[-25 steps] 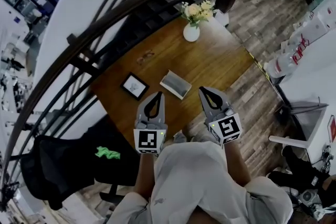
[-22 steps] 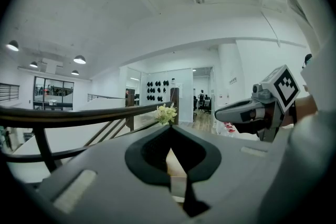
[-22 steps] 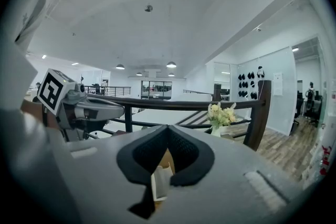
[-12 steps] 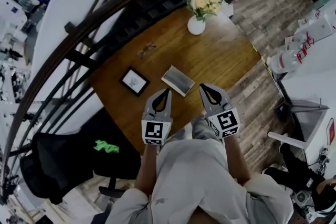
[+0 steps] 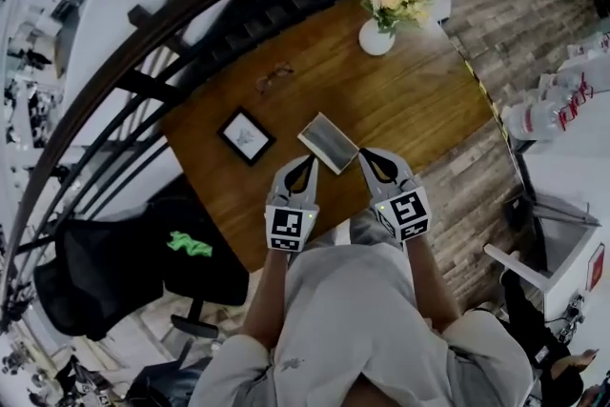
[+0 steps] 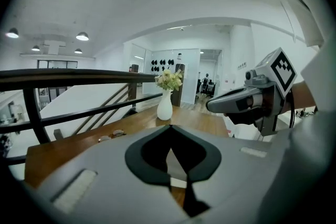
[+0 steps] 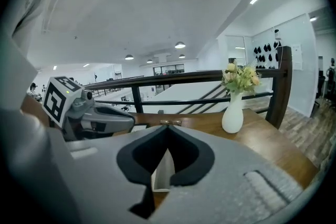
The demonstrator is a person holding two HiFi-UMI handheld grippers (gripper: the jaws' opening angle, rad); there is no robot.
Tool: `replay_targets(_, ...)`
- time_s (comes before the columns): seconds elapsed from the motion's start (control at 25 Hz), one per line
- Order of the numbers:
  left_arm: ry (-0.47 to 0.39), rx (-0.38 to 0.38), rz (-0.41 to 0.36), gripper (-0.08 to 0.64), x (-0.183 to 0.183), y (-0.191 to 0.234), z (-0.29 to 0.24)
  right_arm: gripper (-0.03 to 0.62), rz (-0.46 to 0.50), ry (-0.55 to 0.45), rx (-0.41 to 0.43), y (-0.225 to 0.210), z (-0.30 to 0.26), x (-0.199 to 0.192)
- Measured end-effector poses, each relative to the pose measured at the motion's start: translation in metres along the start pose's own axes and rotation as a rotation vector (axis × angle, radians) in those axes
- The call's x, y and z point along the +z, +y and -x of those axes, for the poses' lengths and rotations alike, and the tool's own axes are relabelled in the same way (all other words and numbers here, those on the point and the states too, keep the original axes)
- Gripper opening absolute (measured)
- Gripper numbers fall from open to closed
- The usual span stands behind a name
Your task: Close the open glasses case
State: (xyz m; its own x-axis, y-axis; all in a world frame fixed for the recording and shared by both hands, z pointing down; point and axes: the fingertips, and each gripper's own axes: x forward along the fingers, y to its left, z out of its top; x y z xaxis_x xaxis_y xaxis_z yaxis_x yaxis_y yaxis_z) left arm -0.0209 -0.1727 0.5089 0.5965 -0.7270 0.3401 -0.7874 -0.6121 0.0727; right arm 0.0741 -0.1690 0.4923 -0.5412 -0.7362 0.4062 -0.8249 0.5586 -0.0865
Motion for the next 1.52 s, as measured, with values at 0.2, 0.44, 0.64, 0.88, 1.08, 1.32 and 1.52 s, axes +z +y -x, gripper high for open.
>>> replay_targets(0.2,0.049,0.032,0.03,0.02,-0.019,0.005,-0.015,0.003,-0.003,0.048,0.039,-0.013,-0.016,-0.015)
replay_targets(0.44,0.088,0.048,0.047,0.02,-0.035,0.002,-0.031,0.003,-0.008,0.094,0.075,-0.024,-0.027,-0.034)
replay_targets(0.64,0.123,0.055,0.055,0.02,-0.049,0.001,-0.045,0.003,-0.012,0.141,0.094,-0.036,-0.037,-0.051)
replay_targets(0.88,0.164,0.046,0.073,0.02,-0.066,-0.001,-0.058,0.003,-0.017,0.182,0.111,-0.045,-0.048,-0.068)
replay_targets(1.08,0.186,0.043,0.086,0.02,-0.078,-0.004,-0.068,0.003,-0.019,0.213,0.129,-0.047,-0.055,-0.081)
replay_targets(1.32,0.229,0.022,0.098,0.02,-0.093,-0.011,-0.082,0.003,-0.029,0.255,0.155,-0.047,-0.063,-0.098)
replay_targets(1.52,0.253,0.007,0.101,0.02,-0.104,-0.017,-0.093,0.003,-0.033,0.279,0.166,-0.048,-0.07,-0.108)
